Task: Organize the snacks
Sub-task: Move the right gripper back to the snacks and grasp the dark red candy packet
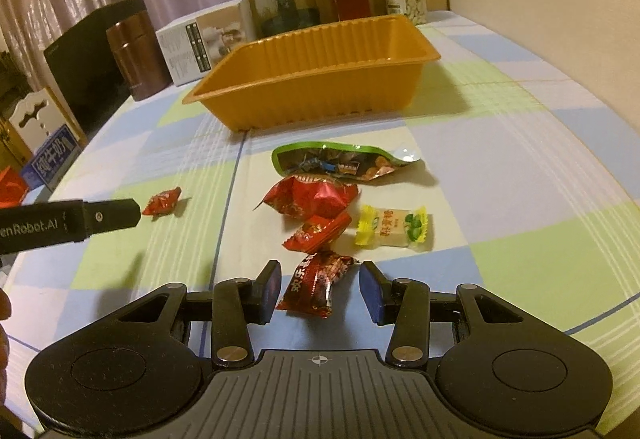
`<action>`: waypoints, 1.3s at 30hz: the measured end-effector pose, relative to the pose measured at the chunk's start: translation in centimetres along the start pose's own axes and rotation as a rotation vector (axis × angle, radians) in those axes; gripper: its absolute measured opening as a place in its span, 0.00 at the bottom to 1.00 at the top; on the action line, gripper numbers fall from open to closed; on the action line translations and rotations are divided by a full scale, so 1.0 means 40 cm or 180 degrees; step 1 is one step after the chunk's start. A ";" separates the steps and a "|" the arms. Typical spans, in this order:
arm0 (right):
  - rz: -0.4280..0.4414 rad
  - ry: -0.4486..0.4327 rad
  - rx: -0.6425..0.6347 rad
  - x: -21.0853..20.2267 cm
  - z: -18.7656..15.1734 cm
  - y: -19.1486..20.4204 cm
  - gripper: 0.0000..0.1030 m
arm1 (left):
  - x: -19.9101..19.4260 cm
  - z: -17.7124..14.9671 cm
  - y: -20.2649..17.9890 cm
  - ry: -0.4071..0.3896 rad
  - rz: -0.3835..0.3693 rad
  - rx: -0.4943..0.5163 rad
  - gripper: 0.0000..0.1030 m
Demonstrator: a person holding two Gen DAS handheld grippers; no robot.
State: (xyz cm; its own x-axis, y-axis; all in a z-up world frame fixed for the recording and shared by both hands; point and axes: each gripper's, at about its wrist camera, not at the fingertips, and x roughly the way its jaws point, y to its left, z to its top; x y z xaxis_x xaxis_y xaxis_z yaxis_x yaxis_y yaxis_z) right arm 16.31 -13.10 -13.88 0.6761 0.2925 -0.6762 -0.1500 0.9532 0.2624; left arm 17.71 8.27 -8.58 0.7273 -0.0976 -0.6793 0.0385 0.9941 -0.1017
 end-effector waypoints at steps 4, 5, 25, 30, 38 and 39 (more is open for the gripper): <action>-0.0066 -0.0013 -0.0142 0.011 -0.005 0.016 0.43 | 0.005 -0.001 0.001 0.0019 0.0005 0.0005 0.62; -0.0078 -0.0015 -0.0170 0.013 -0.006 0.019 0.43 | 0.006 -0.001 0.002 0.0025 0.0006 0.0002 0.62; -0.0298 -0.0267 -0.0245 -0.047 0.012 -0.002 0.24 | 0.045 0.013 0.006 0.0075 0.0100 0.0199 0.62; -0.0320 -0.0342 -0.0181 -0.057 0.025 -0.017 0.24 | 0.081 0.036 0.017 0.0080 0.0096 0.0263 0.60; -0.0285 -0.0306 -0.0113 -0.048 0.030 -0.027 0.24 | 0.162 0.042 0.036 0.0185 0.0070 0.0170 0.51; -0.0283 -0.0302 -0.0100 -0.047 0.031 -0.029 0.24 | 0.169 0.040 0.038 0.0192 0.0081 0.0146 0.49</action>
State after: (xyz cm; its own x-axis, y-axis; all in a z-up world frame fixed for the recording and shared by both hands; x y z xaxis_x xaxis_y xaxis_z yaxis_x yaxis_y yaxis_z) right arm 16.13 -14.83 -12.06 0.7527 0.1996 -0.6274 -0.1078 0.9774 0.1816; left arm 23.80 9.21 -12.16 0.6858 -0.0737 -0.7240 0.0529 0.9973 -0.0515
